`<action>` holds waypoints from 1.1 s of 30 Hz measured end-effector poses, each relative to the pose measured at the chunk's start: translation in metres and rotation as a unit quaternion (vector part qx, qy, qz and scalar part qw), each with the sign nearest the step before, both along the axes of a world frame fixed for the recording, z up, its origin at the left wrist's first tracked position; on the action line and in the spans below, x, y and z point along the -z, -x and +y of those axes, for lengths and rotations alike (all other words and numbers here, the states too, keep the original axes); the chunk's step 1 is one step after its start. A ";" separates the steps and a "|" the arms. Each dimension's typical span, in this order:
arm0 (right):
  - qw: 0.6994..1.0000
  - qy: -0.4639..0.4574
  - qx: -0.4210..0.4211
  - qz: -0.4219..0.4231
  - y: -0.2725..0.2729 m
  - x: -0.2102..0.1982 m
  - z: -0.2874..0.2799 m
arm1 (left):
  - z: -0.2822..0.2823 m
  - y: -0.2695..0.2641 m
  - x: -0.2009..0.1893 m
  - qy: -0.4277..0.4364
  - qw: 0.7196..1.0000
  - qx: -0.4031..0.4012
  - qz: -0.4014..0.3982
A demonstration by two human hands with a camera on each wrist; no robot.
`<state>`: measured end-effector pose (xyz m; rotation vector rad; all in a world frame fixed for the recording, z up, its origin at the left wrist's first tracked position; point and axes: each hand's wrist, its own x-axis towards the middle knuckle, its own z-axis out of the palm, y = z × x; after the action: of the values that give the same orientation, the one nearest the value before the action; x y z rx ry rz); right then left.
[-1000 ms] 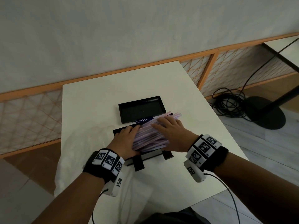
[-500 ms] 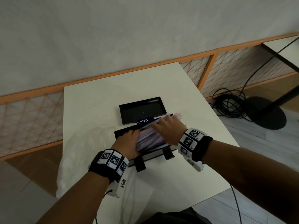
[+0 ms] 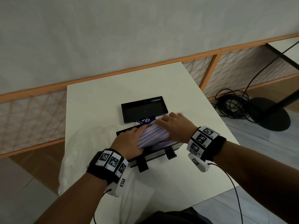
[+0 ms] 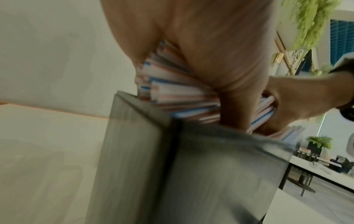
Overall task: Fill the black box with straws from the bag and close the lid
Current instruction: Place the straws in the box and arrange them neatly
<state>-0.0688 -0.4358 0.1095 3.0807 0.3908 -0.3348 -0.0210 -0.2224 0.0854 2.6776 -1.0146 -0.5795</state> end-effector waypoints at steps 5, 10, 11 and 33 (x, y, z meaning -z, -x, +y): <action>0.998 -0.058 0.000 -0.002 0.012 -0.007 -0.005 | -0.002 0.000 0.007 -0.013 1.000 -0.011 0.018; 0.992 -0.097 0.084 0.005 0.019 -0.031 -0.034 | -0.003 -0.004 0.009 0.001 0.999 -0.016 0.043; 0.989 -0.097 0.111 0.003 0.019 -0.031 -0.038 | -0.003 -0.004 0.010 0.011 0.998 -0.022 0.055; 0.847 -0.274 0.456 0.017 -0.007 0.003 -0.004 | 0.001 0.000 0.018 0.025 0.999 -0.001 0.036</action>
<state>-0.0622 -0.4397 0.1063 3.5539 -1.2503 -0.3075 -0.0207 -0.2212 0.0676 2.5954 -0.9935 -0.6365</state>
